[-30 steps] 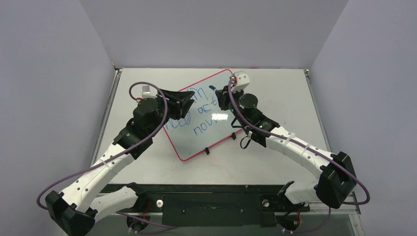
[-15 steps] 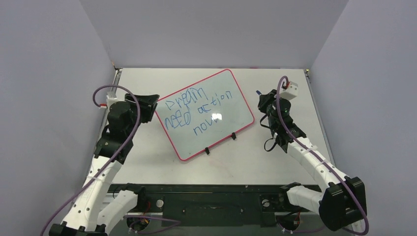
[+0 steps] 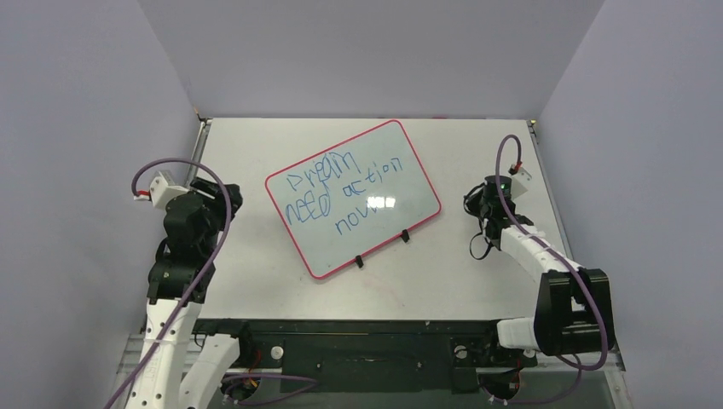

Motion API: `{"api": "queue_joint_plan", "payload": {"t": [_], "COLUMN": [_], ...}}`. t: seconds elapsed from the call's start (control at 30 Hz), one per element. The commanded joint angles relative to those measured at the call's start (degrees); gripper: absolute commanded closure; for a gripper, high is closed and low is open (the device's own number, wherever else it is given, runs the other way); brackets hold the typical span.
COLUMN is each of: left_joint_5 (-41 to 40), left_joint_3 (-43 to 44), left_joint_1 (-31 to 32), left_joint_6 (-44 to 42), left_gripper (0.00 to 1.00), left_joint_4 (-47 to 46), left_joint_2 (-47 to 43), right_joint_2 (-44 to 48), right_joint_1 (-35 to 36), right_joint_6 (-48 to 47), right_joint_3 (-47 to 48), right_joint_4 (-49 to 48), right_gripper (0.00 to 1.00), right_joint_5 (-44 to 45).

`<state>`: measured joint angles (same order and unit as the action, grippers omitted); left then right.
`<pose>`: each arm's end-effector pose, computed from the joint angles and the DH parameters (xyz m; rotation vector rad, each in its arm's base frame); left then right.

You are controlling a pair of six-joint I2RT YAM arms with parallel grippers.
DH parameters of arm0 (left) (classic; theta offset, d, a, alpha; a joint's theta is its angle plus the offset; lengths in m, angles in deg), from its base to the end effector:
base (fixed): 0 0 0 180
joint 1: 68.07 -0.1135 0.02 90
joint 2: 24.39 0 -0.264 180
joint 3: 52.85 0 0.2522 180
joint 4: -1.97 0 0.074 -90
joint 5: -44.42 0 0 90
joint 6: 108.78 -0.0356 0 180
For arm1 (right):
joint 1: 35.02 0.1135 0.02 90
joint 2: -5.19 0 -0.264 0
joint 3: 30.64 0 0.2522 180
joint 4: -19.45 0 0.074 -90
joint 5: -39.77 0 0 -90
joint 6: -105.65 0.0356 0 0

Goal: Write a sentence on the whiteboard
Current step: Place the whiteboard marker at the center of the board, then reset both arms

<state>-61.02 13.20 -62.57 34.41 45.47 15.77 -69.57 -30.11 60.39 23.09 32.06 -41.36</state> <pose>0.1486 -0.0048 0.3611 -0.9318 1.6462 -0.4526 0.2764 0.0182 0.2172 0.8229 2.0069 0.3349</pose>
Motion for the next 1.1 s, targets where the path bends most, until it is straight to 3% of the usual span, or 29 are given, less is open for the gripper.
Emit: {"api": "queue_joint_plan", "payload": {"t": [0.0,0.13,0.2,0.3,0.67,0.77,0.9,1.07], "left_joint_5": [-4.65,-5.94,-6.53,-7.16,-10.81,-12.17,-13.50,-13.58], "left_joint_3": [-1.17,-2.92,-3.63,-4.14,-3.91,-3.55,-3.97,-11.13], "left_joint_1": [-0.57,-0.66,-0.66,-0.67,-0.67,-0.66,-0.66,-0.71], "left_joint_6": [-10.42,-14.09,-14.76,-16.12,-20.22,-22.05,-24.11,-28.82], "left_gripper": [0.48,0.48,0.48,0.47,0.43,0.42,0.42,0.42], "left_joint_4": [1.24,0.36,0.09,0.13,0.93,1.19,0.43,-9.33], "left_joint_2": [-1.50,-3.93,-4.88,-5.57,-6.41,-6.45,-6.68,-7.62], "right_joint_2": [-2.86,-5.27,-6.01,-6.21,-1.72,1.19,5.67,12.32], "right_joint_1": [-1.91,-2.97,-3.42,-3.85,-4.32,-4.35,-4.25,-2.96], "right_joint_6": [3.14,3.53,3.81,3.90,5.13,4.93,4.27,1.96], "right_joint_3": [0.04,0.21,0.18,-0.12,-0.47,-0.35,-0.02,0.22], "right_joint_4": [0.73,0.97,0.97,2.42,5.47,6.54,7.84,9.19], "right_gripper": [1.00,0.99,0.93,0.77,0.43,0.28,0.21,0.19], "right_joint_5": [-3.26,-4.25,-4.56,-5.16,-4.83,-4.34,-3.88,-1.69]}}
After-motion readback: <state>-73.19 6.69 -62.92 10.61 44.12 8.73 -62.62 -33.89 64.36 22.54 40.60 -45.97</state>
